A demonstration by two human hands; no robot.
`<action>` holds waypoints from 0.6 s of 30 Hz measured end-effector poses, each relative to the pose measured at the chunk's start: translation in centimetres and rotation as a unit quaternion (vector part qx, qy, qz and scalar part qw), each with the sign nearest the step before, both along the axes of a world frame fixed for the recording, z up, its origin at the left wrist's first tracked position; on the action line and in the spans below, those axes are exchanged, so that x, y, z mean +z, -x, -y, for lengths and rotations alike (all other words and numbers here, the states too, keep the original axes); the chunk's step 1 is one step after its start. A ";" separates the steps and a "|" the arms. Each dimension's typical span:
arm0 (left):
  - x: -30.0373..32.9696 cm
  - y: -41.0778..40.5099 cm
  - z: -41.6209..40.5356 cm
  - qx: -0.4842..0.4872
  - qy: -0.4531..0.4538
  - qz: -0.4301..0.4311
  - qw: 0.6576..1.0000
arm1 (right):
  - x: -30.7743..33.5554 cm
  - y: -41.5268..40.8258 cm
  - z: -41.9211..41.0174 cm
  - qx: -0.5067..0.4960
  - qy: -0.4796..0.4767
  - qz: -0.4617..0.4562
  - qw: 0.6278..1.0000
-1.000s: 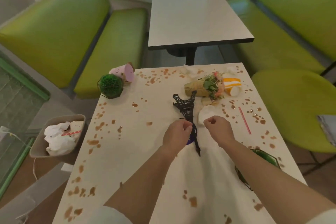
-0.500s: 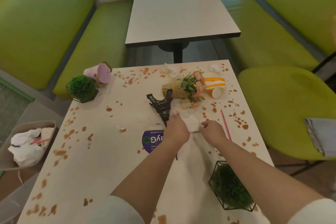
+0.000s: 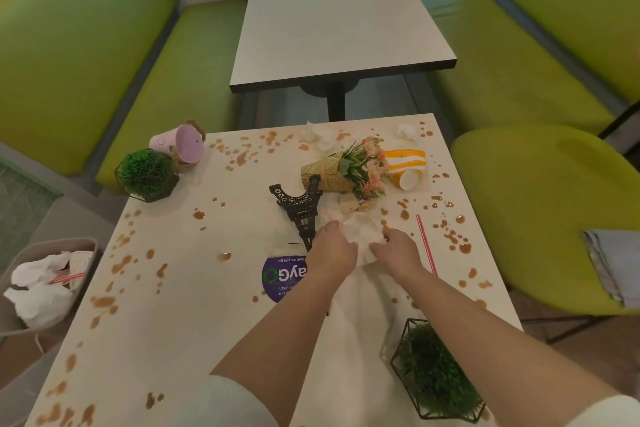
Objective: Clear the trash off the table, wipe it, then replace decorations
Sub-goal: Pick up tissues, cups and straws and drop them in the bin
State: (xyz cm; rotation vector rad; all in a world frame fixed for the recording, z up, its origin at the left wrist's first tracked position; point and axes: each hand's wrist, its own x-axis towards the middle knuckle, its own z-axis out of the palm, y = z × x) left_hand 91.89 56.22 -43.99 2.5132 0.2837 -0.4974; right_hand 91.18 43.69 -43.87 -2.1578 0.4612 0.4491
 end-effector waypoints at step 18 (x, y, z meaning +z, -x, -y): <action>5.2 5.4 -15.4 0.340 0.399 0.061 0.850 | 4.4 2.4 -15.6 -0.071 -0.213 0.047 0.973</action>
